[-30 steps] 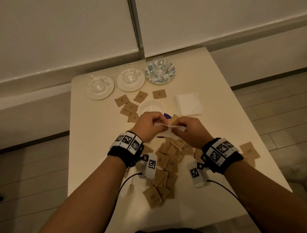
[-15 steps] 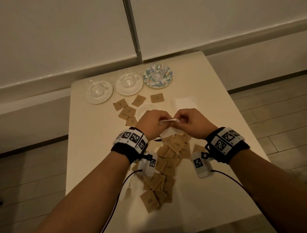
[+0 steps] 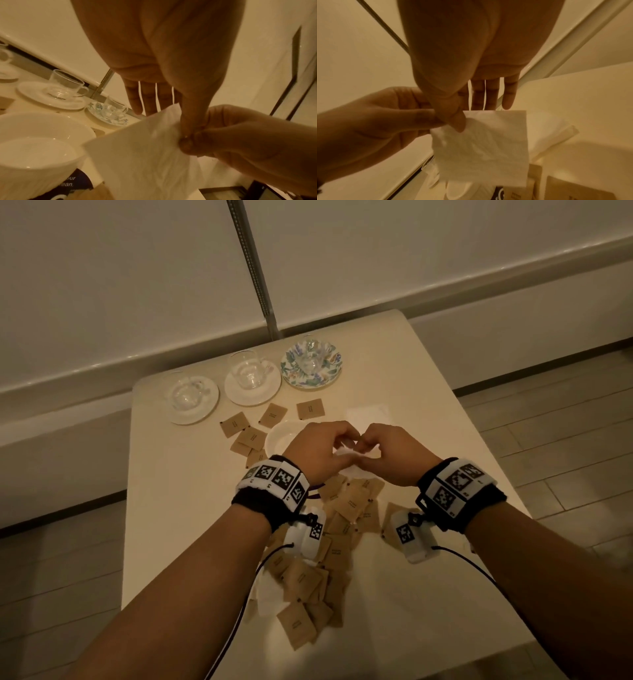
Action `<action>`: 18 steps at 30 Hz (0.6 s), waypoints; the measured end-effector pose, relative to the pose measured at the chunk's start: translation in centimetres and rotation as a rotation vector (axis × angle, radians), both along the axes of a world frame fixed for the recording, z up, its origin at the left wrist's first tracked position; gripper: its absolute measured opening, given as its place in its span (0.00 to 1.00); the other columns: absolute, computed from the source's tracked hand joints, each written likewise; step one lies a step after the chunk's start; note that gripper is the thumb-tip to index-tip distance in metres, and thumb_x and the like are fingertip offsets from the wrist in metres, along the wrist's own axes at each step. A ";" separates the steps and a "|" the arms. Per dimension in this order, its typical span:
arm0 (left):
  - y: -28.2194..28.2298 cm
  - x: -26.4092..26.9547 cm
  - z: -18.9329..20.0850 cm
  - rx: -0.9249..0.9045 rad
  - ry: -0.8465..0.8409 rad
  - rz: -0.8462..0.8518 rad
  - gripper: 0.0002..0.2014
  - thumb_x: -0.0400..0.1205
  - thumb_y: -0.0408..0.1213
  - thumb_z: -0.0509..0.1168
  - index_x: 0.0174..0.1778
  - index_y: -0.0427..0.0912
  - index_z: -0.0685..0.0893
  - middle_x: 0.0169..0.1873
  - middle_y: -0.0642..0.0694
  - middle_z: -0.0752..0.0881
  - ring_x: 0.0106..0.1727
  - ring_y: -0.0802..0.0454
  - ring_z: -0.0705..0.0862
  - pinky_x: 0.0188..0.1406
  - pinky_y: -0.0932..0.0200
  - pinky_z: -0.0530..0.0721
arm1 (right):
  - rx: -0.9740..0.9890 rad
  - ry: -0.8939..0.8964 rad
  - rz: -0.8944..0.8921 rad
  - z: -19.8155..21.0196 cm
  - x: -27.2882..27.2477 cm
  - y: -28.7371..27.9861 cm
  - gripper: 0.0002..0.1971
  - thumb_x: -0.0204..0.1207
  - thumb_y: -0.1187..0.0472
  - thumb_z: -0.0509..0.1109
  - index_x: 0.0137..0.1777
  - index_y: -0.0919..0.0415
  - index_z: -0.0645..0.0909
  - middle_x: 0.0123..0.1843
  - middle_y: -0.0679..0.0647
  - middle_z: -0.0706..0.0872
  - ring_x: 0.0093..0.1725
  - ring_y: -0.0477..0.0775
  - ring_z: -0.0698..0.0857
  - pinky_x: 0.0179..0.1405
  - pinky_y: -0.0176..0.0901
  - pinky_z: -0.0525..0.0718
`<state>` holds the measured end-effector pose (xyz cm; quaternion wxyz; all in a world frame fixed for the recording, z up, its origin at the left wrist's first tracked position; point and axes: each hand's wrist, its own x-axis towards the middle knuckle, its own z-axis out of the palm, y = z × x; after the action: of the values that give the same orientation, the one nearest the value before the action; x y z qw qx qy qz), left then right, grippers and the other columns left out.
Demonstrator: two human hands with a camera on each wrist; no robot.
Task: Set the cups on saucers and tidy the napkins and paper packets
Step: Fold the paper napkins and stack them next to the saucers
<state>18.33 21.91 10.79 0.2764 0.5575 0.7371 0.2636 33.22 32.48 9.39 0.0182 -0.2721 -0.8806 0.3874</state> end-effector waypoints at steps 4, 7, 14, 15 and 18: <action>0.6 0.0 0.1 0.030 0.023 0.070 0.04 0.78 0.37 0.73 0.47 0.47 0.89 0.36 0.56 0.85 0.37 0.62 0.80 0.43 0.65 0.80 | -0.086 0.001 -0.026 -0.5 0.4 0.3 0.01 0.76 0.59 0.73 0.45 0.53 0.84 0.40 0.45 0.84 0.39 0.43 0.81 0.41 0.38 0.74; 0.2 -0.7 -0.3 0.017 -0.035 0.156 0.03 0.78 0.36 0.74 0.43 0.48 0.89 0.35 0.58 0.84 0.36 0.67 0.80 0.38 0.78 0.73 | -0.110 -0.031 -0.059 -1.4 1.4 0.9 0.01 0.76 0.59 0.73 0.44 0.54 0.86 0.37 0.44 0.84 0.37 0.41 0.80 0.37 0.39 0.75; 0.6 1.2 -0.6 -0.132 0.208 -0.082 0.21 0.76 0.46 0.75 0.65 0.51 0.83 0.60 0.53 0.86 0.61 0.54 0.80 0.64 0.55 0.76 | -0.076 -0.036 0.006 -1.9 2.0 1.5 0.02 0.76 0.58 0.75 0.44 0.54 0.89 0.35 0.43 0.83 0.34 0.42 0.79 0.33 0.36 0.72; 1.0 1.6 -0.6 -0.167 0.238 -0.118 0.17 0.78 0.47 0.73 0.62 0.50 0.85 0.56 0.52 0.88 0.57 0.52 0.83 0.60 0.53 0.79 | -0.055 -0.036 0.026 -1.9 1.9 1.5 0.02 0.76 0.58 0.75 0.45 0.55 0.89 0.35 0.44 0.84 0.36 0.44 0.80 0.34 0.37 0.73; 1.9 1.6 -1.0 -0.158 0.176 -0.077 0.08 0.80 0.45 0.71 0.52 0.48 0.90 0.44 0.50 0.89 0.48 0.51 0.85 0.49 0.53 0.81 | -0.043 0.035 -0.043 -2.7 2.4 1.9 0.05 0.75 0.56 0.76 0.48 0.54 0.86 0.43 0.46 0.86 0.44 0.45 0.82 0.45 0.43 0.80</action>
<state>19.92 23.84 9.80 0.2635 0.5827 0.7552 0.1440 35.63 34.41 6.69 0.0358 -0.2845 -0.8656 0.4105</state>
